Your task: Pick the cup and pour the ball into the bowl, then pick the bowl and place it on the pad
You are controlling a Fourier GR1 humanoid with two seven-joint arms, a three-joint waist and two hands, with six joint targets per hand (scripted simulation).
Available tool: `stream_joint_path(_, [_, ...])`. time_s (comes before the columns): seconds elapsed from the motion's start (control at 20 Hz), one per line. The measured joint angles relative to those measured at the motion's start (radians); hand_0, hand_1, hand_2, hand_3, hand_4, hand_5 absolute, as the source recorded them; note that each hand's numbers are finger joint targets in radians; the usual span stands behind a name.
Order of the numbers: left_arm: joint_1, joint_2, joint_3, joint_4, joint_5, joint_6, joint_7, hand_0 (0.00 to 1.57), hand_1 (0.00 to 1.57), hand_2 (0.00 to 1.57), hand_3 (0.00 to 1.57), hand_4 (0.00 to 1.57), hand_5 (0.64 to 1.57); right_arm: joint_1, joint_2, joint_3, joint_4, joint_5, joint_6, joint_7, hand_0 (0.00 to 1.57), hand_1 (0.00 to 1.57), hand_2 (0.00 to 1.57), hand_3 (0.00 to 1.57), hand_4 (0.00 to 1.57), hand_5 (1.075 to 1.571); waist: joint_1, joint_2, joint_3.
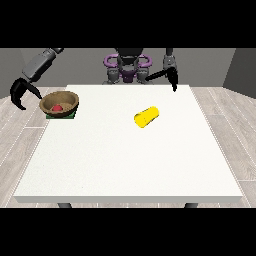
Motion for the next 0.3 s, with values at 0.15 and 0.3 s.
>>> stream_joint_path(0.15, [-0.001, 0.0, 0.004, -0.016, 0.003, -0.001, 0.017, 0.0, 0.0, 0.0, 0.0, 0.0, 1.569, -0.016, -0.015, -0.003, -0.001, -0.002, 0.013, 0.014, 0.0, 0.0, 0.26, 0.21, 0.0, 1.504, -0.011, -0.001, 0.0003])
stream_joint_path(0.3, [0.024, -0.006, 0.001, 0.0, 0.009, -0.005, 0.0, 0.0, 0.0, 0.0, 0.0, 0.0, 1.569, -0.031, -0.053, -0.014, -0.004, -0.017, 0.06, 0.052, 0.0, 0.0, 0.19, 0.29, 0.0, 1.503, -0.017, -0.03, 0.0])
